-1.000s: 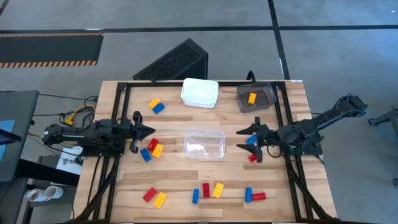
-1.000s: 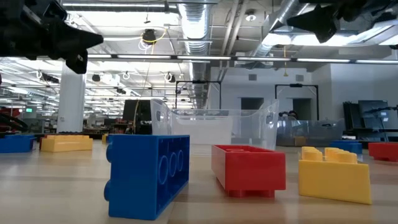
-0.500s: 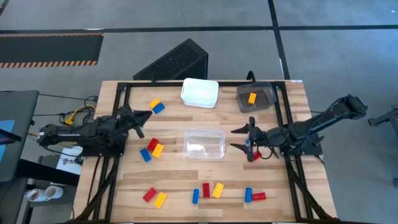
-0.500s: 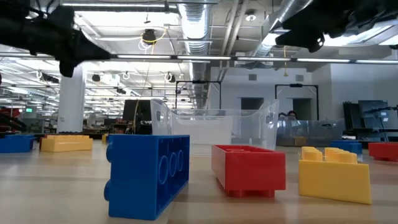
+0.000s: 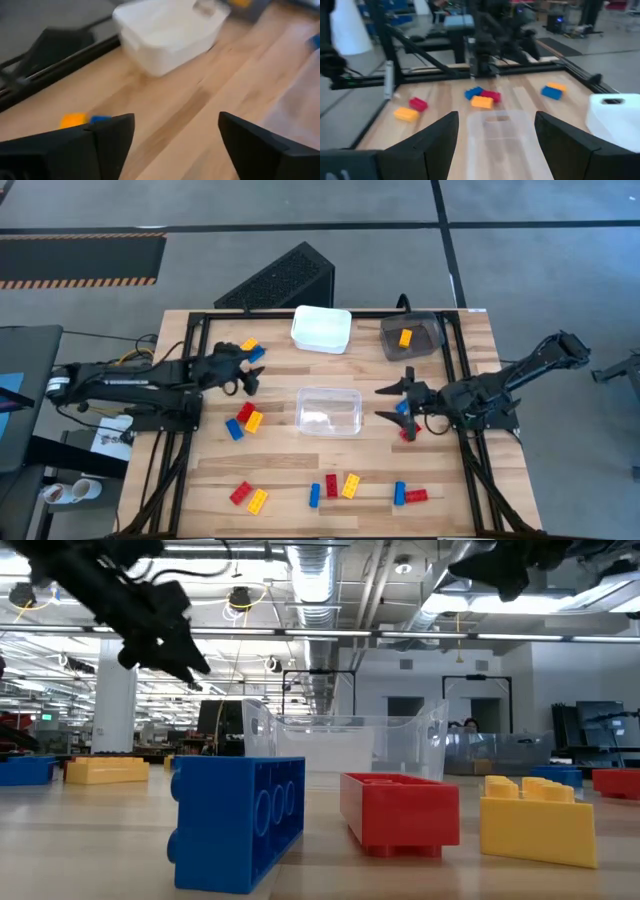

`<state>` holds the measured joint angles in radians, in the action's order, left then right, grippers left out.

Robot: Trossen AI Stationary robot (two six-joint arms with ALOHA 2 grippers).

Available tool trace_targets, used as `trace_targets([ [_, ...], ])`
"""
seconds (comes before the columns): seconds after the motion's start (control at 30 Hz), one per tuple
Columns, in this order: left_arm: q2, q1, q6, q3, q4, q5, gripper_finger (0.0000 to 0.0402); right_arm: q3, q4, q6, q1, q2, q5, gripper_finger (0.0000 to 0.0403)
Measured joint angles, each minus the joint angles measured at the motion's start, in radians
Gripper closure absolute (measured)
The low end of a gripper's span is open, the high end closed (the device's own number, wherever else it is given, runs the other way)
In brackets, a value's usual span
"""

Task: Sort & place blocks by color
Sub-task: Put the top left blue block into the white bin

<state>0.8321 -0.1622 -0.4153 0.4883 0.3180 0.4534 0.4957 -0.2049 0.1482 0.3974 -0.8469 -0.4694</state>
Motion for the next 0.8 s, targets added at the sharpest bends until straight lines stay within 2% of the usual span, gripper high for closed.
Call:
trace_targets([
  [0.1,0.131,-0.048,0.000,0.096,0.103,-0.007,0.0109,0.000,-0.043,-0.023,0.037,0.000,0.000,0.0120],
  [0.2,0.257,-0.105,0.024,0.178,0.177,-0.058,0.0106,0.000,-0.073,-0.035,0.062,0.000,-0.001,0.0120],
  [0.4,0.461,-0.244,0.123,0.279,0.245,-0.163,0.0106,0.001,-0.074,-0.044,0.085,0.000,-0.003,0.0120],
  [0.6,0.588,-0.414,0.189,0.287,0.248,-0.333,0.0106,0.001,-0.060,-0.044,0.105,0.000,-0.006,0.0120],
  [0.8,0.628,-0.496,0.206,0.287,0.246,-0.360,0.0106,0.001,-0.057,-0.043,0.112,0.000,-0.008,0.0120],
])
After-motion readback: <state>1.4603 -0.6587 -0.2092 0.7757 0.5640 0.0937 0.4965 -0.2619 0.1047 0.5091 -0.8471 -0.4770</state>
